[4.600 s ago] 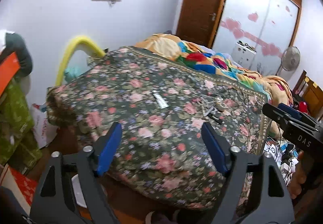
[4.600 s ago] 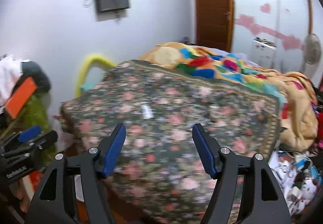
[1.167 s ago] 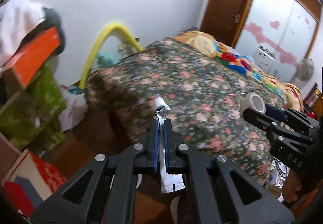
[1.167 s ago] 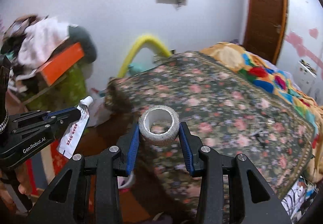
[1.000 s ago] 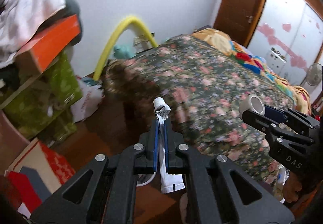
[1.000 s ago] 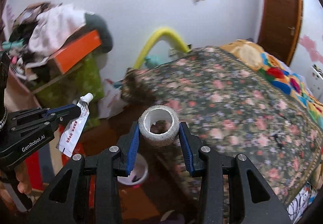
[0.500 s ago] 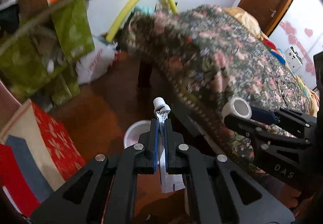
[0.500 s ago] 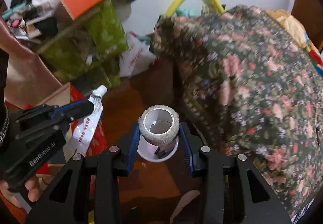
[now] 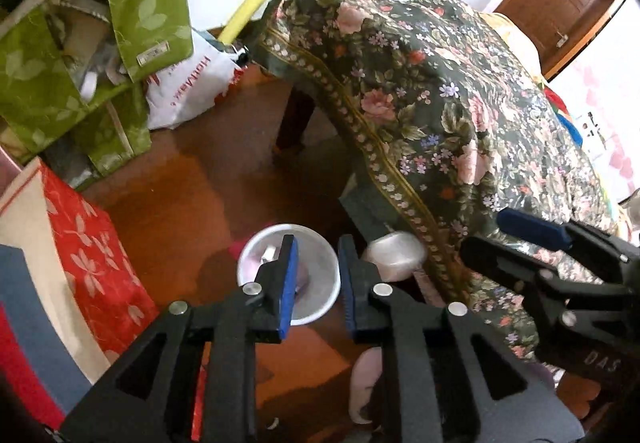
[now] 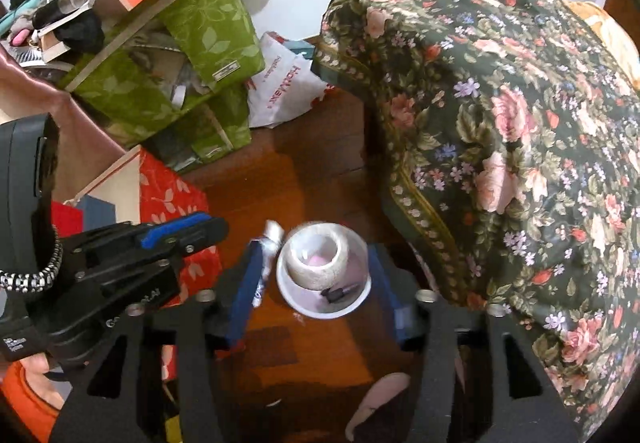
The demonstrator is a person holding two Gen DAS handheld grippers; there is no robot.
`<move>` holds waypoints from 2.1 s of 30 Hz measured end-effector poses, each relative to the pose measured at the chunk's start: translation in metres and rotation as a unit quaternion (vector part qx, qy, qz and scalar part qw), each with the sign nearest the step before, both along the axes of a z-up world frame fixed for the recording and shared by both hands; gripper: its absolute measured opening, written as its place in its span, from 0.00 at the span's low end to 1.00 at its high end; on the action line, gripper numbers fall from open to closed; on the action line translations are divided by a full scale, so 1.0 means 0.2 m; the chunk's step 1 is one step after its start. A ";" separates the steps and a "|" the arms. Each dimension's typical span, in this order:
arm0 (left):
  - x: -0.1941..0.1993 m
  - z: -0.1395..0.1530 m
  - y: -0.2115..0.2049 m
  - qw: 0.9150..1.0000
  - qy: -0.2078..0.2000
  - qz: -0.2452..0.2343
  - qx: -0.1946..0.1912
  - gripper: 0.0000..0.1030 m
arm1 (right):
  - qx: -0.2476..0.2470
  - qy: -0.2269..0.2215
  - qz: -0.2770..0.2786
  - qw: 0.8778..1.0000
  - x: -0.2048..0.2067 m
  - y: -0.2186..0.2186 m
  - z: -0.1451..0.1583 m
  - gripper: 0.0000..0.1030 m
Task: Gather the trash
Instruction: 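Carry the white tube in the left tool and tape roll in the right tool to the bin, then open the left tool while the right tool opens, dropping both items into the bin, then bring both open tools back over the quilt toward the earphones and black plate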
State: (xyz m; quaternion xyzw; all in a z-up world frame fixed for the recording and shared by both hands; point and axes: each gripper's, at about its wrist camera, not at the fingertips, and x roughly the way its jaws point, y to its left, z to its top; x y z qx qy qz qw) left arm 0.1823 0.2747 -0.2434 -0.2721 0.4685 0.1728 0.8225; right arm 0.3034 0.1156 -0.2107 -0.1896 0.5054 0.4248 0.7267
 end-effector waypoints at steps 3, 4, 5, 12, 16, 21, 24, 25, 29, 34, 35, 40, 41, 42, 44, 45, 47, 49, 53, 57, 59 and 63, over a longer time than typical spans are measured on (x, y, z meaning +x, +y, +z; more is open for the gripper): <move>-0.02 0.03 -0.03 1.000 0.007 -0.011 0.020 0.18 | -0.002 -0.013 0.000 1.000 -0.01 -0.01 0.01 0.53; -0.03 0.04 -0.03 1.000 0.007 -0.013 0.024 0.18 | -0.001 -0.015 0.000 1.000 -0.01 -0.02 0.02 0.53; -0.04 0.05 -0.04 0.999 0.007 -0.015 0.029 0.18 | 0.000 -0.016 -0.002 1.000 -0.01 -0.03 0.03 0.53; -0.12 0.24 -0.16 0.997 -0.020 -0.024 0.065 0.18 | 0.027 -0.040 -0.012 0.999 -0.06 -0.16 0.16 0.53; -0.16 0.39 -0.27 0.994 -0.046 -0.030 0.089 0.18 | 0.048 -0.070 -0.022 0.996 -0.10 -0.27 0.28 0.53; -0.18 0.59 -0.43 0.988 -0.078 -0.045 0.123 0.18 | 0.084 -0.120 -0.044 0.988 -0.15 -0.46 0.47 0.53; -0.18 0.70 -0.55 0.983 -0.097 -0.061 0.144 0.18 | 0.103 -0.155 -0.058 0.981 -0.19 -0.57 0.57 0.53; -0.18 0.74 -0.59 0.981 -0.102 -0.066 0.150 0.18 | 0.111 -0.171 -0.066 0.977 -0.20 -0.63 0.62 0.53; -0.14 0.86 -0.77 0.974 -0.128 -0.094 0.161 0.18 | 0.133 -0.200 -0.087 0.967 -0.20 -0.81 0.73 0.53; -0.07 0.99 -0.98 0.967 -0.160 -0.121 0.159 0.18 | 0.149 -0.223 -0.122 0.956 -0.18 -1.03 0.82 0.53; -0.04 1.01 -1.04 0.964 -0.165 -0.129 0.162 0.18 | 0.152 -0.226 -0.132 0.953 -0.17 -1.09 0.84 0.53; 0.07 1.07 -1.24 0.957 -0.180 -0.155 0.165 0.44 | 0.158 -0.246 -0.178 0.940 -0.12 -1.34 0.92 0.55; 0.10 1.07 -1.29 0.955 -0.187 -0.159 0.166 0.54 | 0.156 -0.253 -0.188 0.936 -0.11 -1.40 0.93 0.57; 0.12 1.08 -1.33 0.953 -0.193 -0.160 0.169 0.57 | 0.154 -0.261 -0.198 0.932 -0.09 -1.45 0.94 0.64; 0.18 1.09 -1.42 0.949 -0.197 -0.169 0.178 0.61 | 0.151 -0.281 -0.220 0.922 -0.07 -1.56 0.96 0.71; 0.22 1.09 -1.46 0.947 -0.196 -0.176 0.181 0.63 | 0.148 -0.287 -0.226 0.919 -0.07 -1.59 0.97 0.74; 0.29 1.08 -1.53 0.945 -0.197 -0.190 0.178 0.67 | 0.136 -0.299 -0.243 0.913 -0.03 -1.69 0.98 0.77; 0.36 1.06 -1.61 0.944 -0.198 -0.200 0.171 0.70 | 0.130 -0.293 -0.259 0.911 0.01 -1.77 0.96 0.83; 0.51 1.01 -1.74 0.943 -0.194 -0.218 0.160 0.74 | 0.122 -0.268 -0.293 0.910 0.11 -1.94 0.89 0.86; 0.64 0.95 -1.83 0.942 -0.197 -0.234 0.142 0.75 | 0.102 -0.250 -0.317 0.909 0.24 -2.07 0.78 0.86; 0.72 0.91 -1.88 0.942 -0.190 -0.241 0.139 0.75 | 0.087 -0.245 -0.327 0.909 0.29 -2.12 0.73 0.86; 0.87 0.82 -1.96 0.940 -0.179 -0.257 0.138 0.75 | 0.057 -0.228 -0.335 0.912 0.40 -2.23 0.61 0.86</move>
